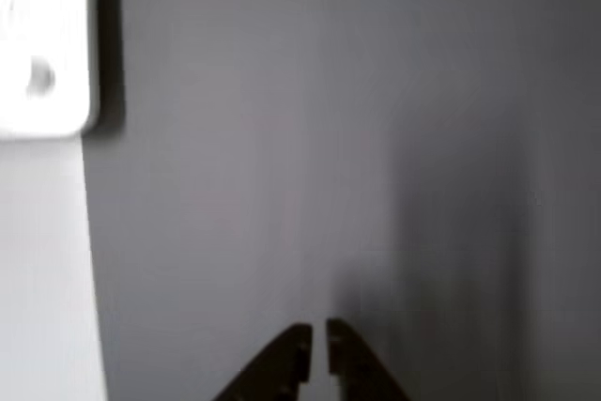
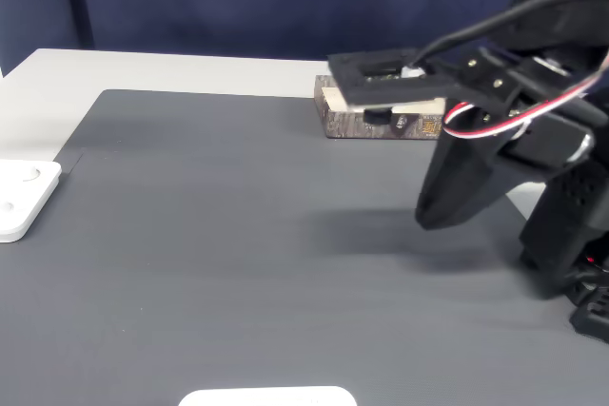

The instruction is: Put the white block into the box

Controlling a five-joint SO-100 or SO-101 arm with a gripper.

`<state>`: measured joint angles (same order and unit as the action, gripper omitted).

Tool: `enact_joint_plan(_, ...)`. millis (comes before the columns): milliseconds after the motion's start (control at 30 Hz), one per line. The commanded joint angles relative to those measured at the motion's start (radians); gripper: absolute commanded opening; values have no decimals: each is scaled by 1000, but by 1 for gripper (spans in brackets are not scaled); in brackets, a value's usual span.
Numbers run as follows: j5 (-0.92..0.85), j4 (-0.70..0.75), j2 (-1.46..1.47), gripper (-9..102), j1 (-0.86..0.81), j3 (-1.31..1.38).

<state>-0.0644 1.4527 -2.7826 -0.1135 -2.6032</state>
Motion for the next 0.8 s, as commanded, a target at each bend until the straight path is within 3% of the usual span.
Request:
enact_joint_plan(0, -106, -26, -140, -2, 26, -66)
enact_joint_plan(267, -12, -202, -319, -2, 40, -262)
enact_joint_plan(767, 8, -291, -480, -2, 18, -423)
